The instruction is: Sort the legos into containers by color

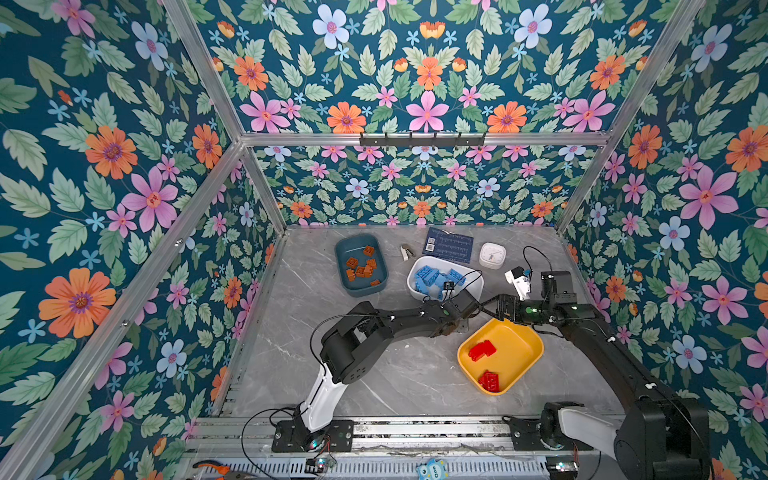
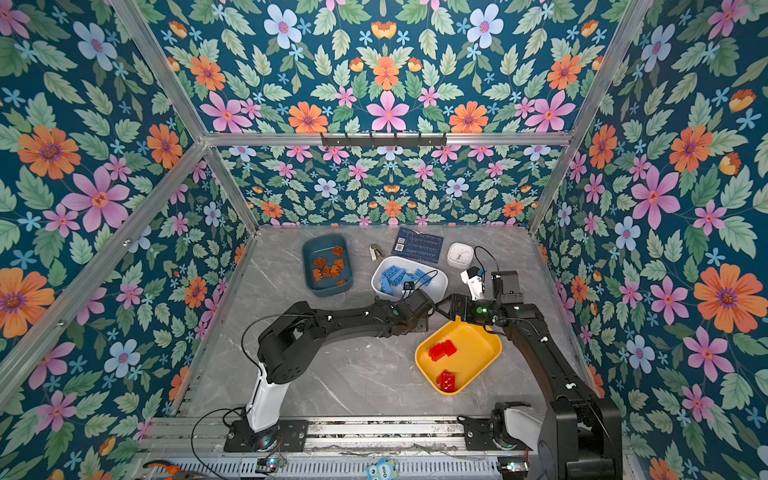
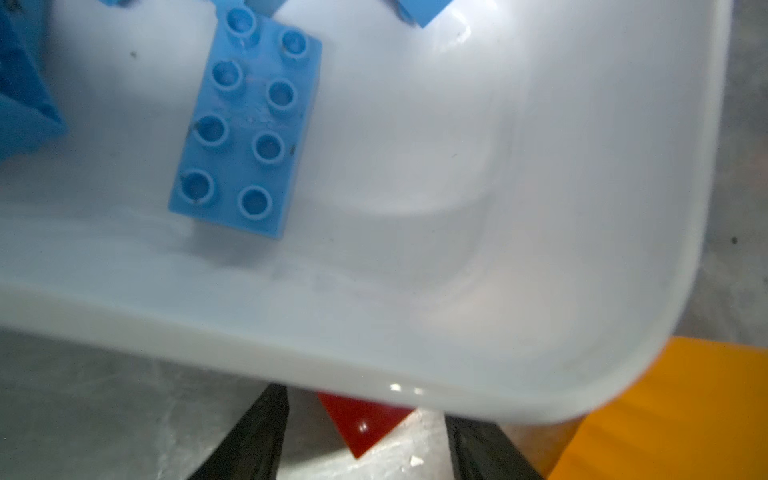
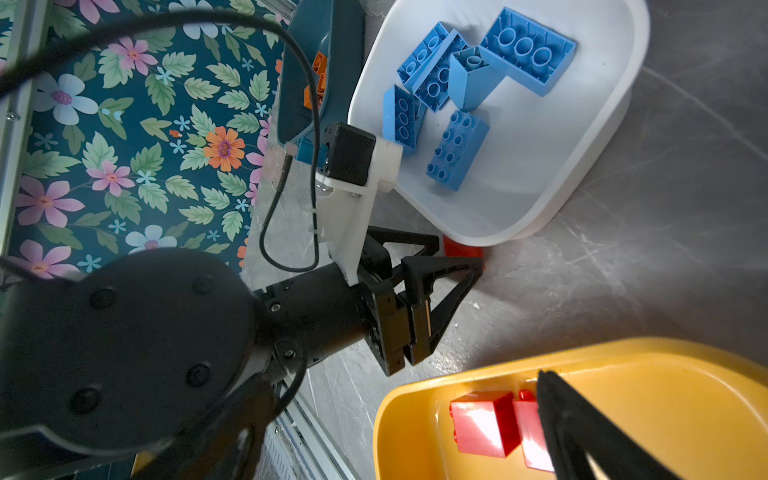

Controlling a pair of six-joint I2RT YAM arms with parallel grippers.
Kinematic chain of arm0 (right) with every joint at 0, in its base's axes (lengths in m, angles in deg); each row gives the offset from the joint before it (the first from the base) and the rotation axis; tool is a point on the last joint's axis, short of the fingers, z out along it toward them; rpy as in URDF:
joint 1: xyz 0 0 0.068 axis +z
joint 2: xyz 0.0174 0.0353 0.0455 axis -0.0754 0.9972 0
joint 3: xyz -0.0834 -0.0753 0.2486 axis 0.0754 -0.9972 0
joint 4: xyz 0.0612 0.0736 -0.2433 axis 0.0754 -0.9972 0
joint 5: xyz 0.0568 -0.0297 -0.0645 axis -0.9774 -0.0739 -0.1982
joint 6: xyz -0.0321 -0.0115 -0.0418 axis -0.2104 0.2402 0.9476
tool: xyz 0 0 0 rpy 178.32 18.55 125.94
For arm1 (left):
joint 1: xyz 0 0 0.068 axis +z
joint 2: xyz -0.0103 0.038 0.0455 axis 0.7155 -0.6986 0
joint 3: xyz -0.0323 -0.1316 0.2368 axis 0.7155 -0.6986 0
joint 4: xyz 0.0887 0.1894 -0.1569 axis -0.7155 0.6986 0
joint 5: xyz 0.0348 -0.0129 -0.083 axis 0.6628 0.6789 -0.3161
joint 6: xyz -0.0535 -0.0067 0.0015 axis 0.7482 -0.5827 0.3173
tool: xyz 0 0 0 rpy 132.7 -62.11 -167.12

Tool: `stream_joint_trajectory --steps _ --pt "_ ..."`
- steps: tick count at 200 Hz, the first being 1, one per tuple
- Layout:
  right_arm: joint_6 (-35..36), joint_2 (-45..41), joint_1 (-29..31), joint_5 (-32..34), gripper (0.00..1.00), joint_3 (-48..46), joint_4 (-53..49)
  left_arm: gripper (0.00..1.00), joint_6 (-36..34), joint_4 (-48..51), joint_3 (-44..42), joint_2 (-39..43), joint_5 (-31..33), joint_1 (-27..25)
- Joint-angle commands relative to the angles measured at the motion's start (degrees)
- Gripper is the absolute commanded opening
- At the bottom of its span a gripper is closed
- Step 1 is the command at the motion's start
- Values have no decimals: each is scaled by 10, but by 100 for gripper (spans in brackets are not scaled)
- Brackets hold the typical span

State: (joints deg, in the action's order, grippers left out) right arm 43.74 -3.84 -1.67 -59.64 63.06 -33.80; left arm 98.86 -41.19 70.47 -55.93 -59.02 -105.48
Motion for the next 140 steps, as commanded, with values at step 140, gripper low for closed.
stream_joint_trajectory --steps 140 --pt "2 -7 0 -14 99 -8 17 56 -15 61 -26 28 93 -6"
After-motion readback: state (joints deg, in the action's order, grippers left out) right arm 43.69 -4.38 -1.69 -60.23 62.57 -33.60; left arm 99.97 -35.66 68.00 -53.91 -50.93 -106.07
